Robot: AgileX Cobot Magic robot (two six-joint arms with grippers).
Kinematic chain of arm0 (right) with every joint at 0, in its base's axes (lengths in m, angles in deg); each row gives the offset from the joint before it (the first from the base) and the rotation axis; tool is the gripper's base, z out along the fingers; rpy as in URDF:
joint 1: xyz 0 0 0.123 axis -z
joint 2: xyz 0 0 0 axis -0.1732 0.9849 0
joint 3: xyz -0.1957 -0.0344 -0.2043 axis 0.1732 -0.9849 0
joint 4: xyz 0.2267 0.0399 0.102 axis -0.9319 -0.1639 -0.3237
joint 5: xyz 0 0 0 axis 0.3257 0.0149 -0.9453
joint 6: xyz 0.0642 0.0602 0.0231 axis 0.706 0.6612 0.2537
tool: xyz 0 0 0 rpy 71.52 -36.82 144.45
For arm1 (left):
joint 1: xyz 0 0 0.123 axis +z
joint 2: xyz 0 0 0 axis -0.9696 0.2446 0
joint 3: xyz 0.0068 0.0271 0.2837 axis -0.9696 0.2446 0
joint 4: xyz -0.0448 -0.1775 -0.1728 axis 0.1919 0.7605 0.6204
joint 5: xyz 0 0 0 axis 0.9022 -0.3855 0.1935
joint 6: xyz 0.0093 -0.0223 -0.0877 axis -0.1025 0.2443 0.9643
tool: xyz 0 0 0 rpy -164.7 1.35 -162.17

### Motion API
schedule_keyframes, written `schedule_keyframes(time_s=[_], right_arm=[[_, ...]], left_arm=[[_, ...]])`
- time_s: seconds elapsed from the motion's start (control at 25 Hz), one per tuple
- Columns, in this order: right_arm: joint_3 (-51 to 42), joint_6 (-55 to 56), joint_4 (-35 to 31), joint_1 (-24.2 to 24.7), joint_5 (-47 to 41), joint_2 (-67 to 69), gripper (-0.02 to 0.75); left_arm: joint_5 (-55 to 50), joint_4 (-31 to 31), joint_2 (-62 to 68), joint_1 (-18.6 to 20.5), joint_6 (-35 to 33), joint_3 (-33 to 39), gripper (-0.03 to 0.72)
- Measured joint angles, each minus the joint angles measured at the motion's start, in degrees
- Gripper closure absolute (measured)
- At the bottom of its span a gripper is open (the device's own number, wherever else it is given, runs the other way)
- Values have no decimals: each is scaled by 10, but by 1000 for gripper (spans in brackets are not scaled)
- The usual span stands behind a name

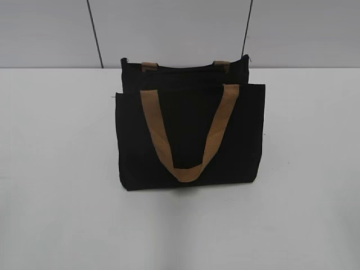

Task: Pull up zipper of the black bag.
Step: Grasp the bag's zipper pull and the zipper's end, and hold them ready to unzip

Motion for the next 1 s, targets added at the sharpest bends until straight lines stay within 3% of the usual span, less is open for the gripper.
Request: schedule_keyframes(time_s=[1.0], right_arm=[[0, 0, -1, 0, 0, 0, 287]], left_arm=[[1, -4, 0, 0, 0, 0, 159]])
